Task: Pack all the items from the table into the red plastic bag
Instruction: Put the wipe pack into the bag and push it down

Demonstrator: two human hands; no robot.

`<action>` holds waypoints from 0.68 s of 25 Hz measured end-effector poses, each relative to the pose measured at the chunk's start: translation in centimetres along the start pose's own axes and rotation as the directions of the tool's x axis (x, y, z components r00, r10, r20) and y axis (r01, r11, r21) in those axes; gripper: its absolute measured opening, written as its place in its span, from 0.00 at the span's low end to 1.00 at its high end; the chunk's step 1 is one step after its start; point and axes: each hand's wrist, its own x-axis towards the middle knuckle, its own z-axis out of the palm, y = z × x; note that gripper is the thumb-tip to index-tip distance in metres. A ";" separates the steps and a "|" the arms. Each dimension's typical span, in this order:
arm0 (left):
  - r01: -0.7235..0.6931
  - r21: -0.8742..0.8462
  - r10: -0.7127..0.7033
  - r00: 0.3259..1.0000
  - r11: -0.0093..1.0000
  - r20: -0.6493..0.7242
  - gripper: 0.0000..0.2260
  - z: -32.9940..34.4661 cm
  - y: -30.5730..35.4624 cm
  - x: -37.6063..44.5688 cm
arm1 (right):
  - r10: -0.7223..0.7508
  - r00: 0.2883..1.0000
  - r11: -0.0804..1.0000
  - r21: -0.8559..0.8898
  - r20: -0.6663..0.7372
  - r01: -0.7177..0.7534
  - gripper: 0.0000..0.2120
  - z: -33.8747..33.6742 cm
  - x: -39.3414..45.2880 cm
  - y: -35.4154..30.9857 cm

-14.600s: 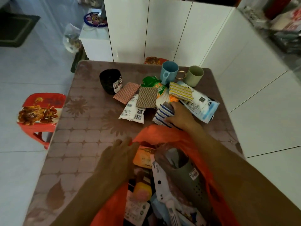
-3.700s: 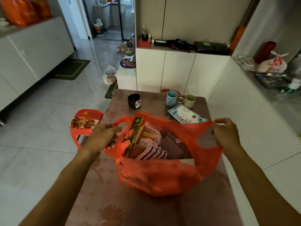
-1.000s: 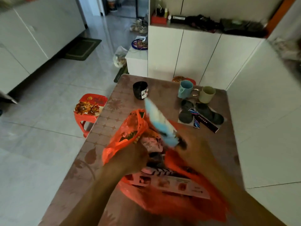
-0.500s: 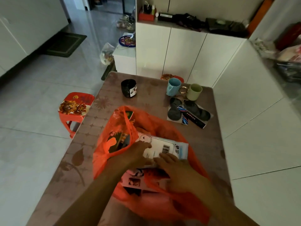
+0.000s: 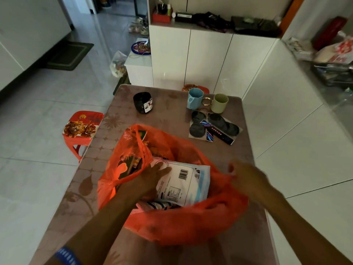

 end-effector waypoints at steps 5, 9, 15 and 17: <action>-0.016 -0.071 0.012 0.998 0.997 -0.059 0.37 0.2 0.3 -0.2 | 0.252 0.891 0.967 0.142 -0.378 -0.213 0.12 -4.8 -0.4 5.5; -0.075 -0.208 0.045 0.988 0.975 -0.147 0.30 -0.7 0.1 1.7 | -0.379 0.921 0.911 0.137 -0.089 0.388 0.17 -0.4 0.0 -2.1; -0.031 -0.185 -0.004 0.983 0.982 -0.186 0.45 0.9 1.0 3.3 | -0.175 0.978 0.947 -0.291 -0.113 0.136 0.14 4.1 4.4 -0.7; -0.025 -0.153 0.000 0.986 0.988 -0.165 0.49 1.1 1.0 3.5 | -0.143 0.986 0.983 -0.131 -0.085 0.131 0.07 2.5 4.7 1.6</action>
